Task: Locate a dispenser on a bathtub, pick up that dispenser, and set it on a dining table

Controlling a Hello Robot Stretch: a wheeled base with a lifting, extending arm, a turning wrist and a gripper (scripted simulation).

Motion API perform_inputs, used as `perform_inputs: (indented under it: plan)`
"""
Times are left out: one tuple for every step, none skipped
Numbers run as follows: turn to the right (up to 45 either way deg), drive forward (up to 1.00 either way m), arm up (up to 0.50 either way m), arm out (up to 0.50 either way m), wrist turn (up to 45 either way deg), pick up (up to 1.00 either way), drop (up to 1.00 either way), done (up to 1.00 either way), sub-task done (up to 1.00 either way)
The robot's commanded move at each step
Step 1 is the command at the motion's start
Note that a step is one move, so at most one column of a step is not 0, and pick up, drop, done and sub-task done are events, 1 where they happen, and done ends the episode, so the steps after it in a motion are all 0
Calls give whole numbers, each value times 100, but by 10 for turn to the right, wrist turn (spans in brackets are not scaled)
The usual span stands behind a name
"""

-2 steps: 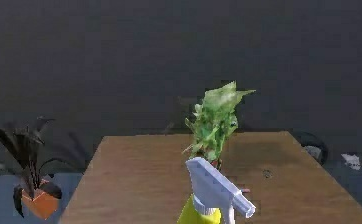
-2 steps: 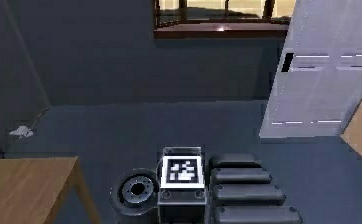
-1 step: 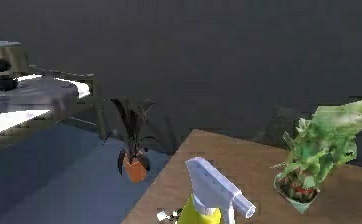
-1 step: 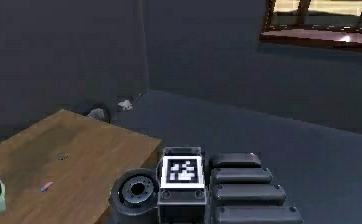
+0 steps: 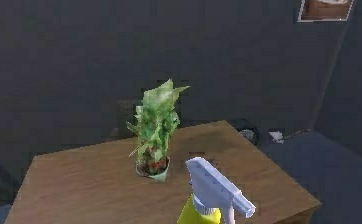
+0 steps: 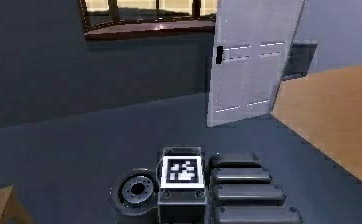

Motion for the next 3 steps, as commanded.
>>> perform_inputs:
  plan:
    - [120, 0, 0, 0, 0, 0, 0, 0, 0]
    - [-360, 0, 0, 0, 0, 0, 0, 0, 0]
    - [210, 0, 0, 0, 0, 0, 0, 0, 0]
